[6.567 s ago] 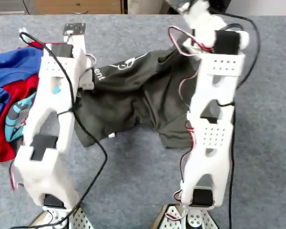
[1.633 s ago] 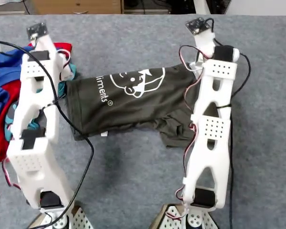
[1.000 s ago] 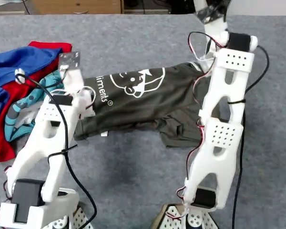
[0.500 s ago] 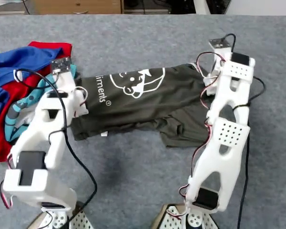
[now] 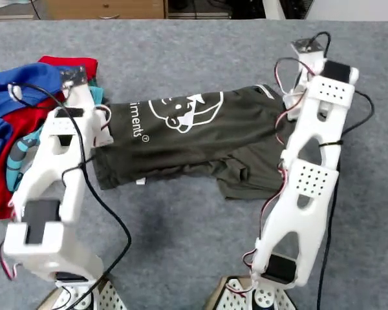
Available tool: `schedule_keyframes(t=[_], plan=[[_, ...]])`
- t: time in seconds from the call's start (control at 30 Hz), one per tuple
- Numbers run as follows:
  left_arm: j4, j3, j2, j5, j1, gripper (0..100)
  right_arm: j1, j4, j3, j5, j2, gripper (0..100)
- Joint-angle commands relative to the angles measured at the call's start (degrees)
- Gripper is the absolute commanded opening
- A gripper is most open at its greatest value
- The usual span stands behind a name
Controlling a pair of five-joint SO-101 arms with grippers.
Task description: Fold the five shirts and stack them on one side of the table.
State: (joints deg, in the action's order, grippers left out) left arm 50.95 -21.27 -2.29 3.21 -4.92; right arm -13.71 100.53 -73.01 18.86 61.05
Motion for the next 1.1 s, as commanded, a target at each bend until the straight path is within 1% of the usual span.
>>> schedule_keyframes(t=[0.0, 0.07, 0.13, 0.27, 0.33, 0.43, 0.57, 0.63, 0.7, 0.77, 0.8, 0.93, 1.07], plan=[[4.84, 2.20, 11.47, 0.09, 5.10, 2, 1.71, 2.02, -3.03, 0.97, -4.62, 0.4], [5.71, -0.53, 15.96, 0.00, 6.68, 2, 1.54, 2.02, 2.51, 1.23, -7.69, 0.4], [5.36, -4.57, 19.30, 0.00, 6.95, 2, 1.45, 2.02, 11.47, 3.08, -13.14, 0.4], [1.49, -12.75, 20.70, 0.00, 6.95, 2, 2.07, 0.00, 31.96, 6.07, -25.27, 0.4], [-1.93, -16.09, 20.35, 0.09, 7.03, 2, 2.51, -4.66, 41.63, 6.42, -30.29, 0.4], [-5.71, -19.34, 20.26, 0.44, 7.03, 2, 2.59, -14.42, 55.43, 6.07, -34.59, 0.4], [-5.98, -21.80, 18.86, 0.26, 6.24, 2, 1.36, -24.18, 68.44, 6.24, -34.77, 0.4], [-5.89, -22.51, 16.40, 0.00, 6.07, 2, 0.92, -27.08, 71.87, 6.24, -33.98, 0.4], [-4.92, -22.15, 13.14, -2.46, 5.98, 2, -0.04, -28.75, 73.63, 6.33, -32.75, 0.4], [-0.44, -19.69, 9.63, -4.92, 5.80, 2, -1.45, -28.57, 73.27, 7.21, -32.22, 0.4], [1.23, -18.46, 7.69, -5.27, 4.84, 2, -2.07, -28.13, 72.66, 8.53, -31.96, 0.4], [1.93, -15.03, 1.36, -6.24, -0.44, 2, -5.49, -27.87, 70.99, 11.78, -31.78, 0.4], [4.40, -13.98, 1.36, -12.57, -1.32, 2, -6.90, -27.52, 70.37, 12.66, -32.13, 0.4]])
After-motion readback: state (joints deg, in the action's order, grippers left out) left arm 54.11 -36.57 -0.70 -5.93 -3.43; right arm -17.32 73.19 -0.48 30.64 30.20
